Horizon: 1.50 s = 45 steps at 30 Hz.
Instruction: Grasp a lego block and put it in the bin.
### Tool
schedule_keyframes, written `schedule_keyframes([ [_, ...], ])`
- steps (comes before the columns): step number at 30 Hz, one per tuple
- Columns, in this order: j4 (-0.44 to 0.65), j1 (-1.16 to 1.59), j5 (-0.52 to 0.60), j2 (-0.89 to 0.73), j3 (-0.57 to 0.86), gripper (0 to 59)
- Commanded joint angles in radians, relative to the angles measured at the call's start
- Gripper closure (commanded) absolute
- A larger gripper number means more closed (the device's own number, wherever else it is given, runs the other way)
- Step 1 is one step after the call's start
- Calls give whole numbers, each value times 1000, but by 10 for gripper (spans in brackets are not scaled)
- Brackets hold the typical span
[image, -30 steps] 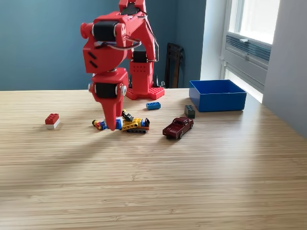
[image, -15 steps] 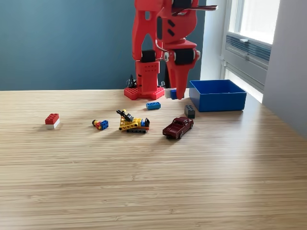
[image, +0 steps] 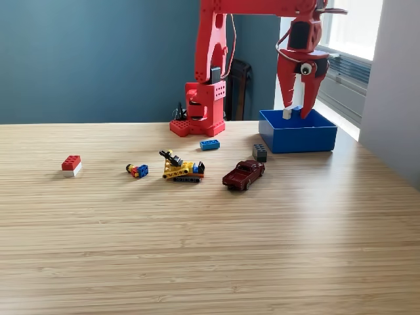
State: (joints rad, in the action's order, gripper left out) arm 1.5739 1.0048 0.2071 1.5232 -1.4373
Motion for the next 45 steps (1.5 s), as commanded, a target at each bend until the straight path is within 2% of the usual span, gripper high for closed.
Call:
schedule_keyframes([
  [1,20,161,-23,106,-5,586],
  [9,20,198,-57,106,-9,583],
  [10,20,196,-61,106,-11,558],
  [14,20,196,-72,106,-14,364],
  [16,20,196,-72,106,-14,322],
  [19,20,196,-78,106,-14,303],
  [22,20,195,-80,106,-14,321],
  [29,17,86,-35,106,2,565],
  [31,17,11,-32,106,8,585],
  [45,-11,-670,-98,106,54,585],
])
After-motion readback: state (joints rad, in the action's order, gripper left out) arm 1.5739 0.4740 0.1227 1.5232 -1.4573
